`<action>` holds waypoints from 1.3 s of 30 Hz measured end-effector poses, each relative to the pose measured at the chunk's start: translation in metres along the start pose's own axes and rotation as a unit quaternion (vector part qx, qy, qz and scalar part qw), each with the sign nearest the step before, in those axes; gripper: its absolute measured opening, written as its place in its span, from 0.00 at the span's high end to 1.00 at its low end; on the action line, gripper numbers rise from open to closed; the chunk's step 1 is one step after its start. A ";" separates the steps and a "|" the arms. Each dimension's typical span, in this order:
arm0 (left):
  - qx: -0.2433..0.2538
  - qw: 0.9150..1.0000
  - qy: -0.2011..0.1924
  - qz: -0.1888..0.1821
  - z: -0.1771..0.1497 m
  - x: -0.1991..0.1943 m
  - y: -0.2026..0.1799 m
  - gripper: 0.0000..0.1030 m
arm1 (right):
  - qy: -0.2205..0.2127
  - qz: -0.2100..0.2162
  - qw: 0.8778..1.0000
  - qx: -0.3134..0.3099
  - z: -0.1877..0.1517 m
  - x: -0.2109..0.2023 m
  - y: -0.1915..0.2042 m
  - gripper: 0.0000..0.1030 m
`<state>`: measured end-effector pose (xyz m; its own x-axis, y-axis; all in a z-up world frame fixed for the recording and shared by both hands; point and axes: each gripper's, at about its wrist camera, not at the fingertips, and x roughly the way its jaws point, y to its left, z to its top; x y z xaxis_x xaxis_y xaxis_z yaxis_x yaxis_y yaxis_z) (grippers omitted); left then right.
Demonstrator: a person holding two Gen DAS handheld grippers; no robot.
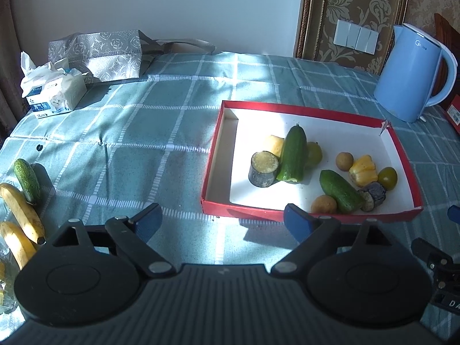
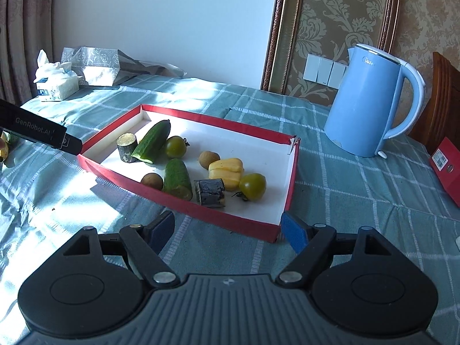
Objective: Organize fruits
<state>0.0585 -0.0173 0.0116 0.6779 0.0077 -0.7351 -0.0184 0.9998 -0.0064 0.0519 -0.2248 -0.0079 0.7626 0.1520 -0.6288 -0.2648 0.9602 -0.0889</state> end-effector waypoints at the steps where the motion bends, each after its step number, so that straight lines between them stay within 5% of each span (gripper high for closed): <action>1: 0.000 1.000 -0.001 -0.002 0.000 -0.001 0.000 0.12 | 0.005 0.001 1.000 -0.002 -0.001 -0.001 0.003 0.22; 30: 0.001 1.000 -0.012 -0.011 0.001 -0.009 0.022 0.12 | -0.001 -0.018 1.000 -0.005 -0.005 -0.024 0.032 0.22; 39: -0.017 1.000 -0.022 -0.013 0.001 -0.010 0.031 0.19 | -0.004 -0.021 1.000 -0.005 -0.006 -0.027 0.034 0.22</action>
<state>0.0519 0.0136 0.0190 0.7097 -0.0173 -0.7042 -0.0243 0.9985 -0.0490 0.0187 -0.1974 0.0015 0.7779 0.1131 -0.6182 -0.2374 0.9637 -0.1225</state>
